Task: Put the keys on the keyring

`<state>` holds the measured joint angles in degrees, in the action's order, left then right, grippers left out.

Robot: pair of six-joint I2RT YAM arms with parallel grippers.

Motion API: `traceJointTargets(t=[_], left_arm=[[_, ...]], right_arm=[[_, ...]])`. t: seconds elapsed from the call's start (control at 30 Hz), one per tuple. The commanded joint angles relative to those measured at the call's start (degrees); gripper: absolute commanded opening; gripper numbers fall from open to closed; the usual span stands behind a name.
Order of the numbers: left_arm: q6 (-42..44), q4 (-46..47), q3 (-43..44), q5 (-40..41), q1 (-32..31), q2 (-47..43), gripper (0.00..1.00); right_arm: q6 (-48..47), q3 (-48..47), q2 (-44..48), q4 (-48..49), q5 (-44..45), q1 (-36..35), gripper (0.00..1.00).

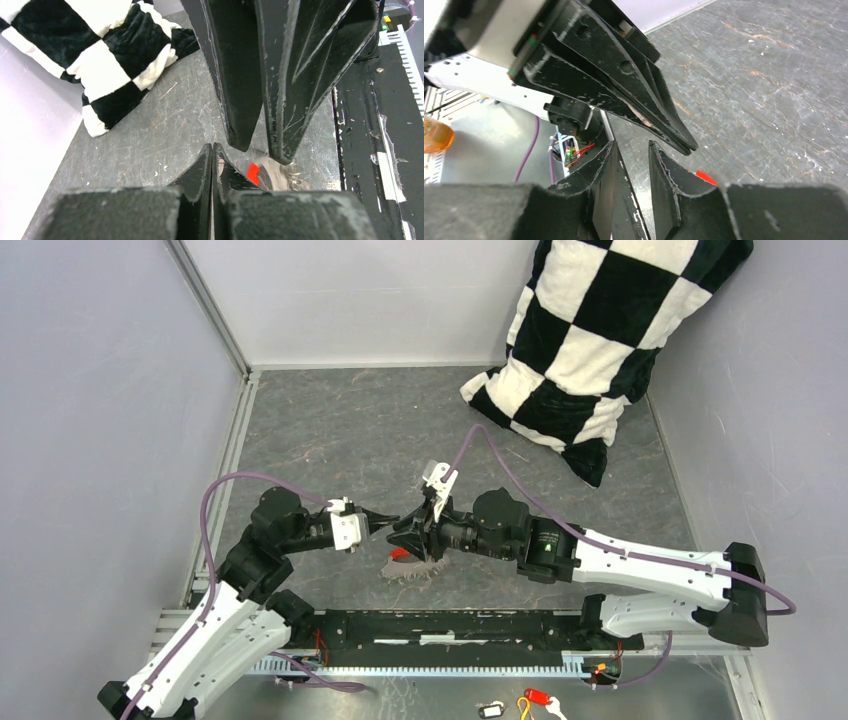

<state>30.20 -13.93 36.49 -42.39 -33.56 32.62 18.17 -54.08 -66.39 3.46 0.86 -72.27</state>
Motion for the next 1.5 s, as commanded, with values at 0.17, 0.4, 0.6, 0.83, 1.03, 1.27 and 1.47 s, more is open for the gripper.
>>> traceJointTargets(t=[0.17,0.4,0.6,0.83,1.03,1.27,1.47], left_arm=[[-3.18,2.36,0.55,-1.49,-0.13,-0.36,0.02],[0.62,-1.18,-1.02,-4.08,-0.10,1.22,0.05],[3.30,-4.86,0.34,-7.50,-0.10,5.51,0.22],[3.24,-5.39,1.21,-7.79,-0.13,5.43,0.23],[2.42,-5.58,1.21,-7.71,-0.10,4.66,0.22],[2.11,-5.54,1.61,-7.27,-0.10,4.15,0.22],[1.72,-5.49,1.87,-6.20,-0.11,4.01,0.21]], right_arm=[[0.04,-5.00,2.36,-5.11,-2.69,2.05,0.35],[0.96,4.47,9.04,-12.49,-0.60,8.64,0.49],[-1.09,20.12,13.26,-15.33,1.38,11.28,0.64],[-7.46,29.26,11.29,-11.51,2.26,11.31,0.84],[-9.95,28.38,6.28,-10.64,3.34,11.25,0.81],[-11.29,29.12,1.72,-6.42,2.83,11.28,0.68],[-12.68,29.03,-0.54,-3.97,0.12,11.28,0.39]])
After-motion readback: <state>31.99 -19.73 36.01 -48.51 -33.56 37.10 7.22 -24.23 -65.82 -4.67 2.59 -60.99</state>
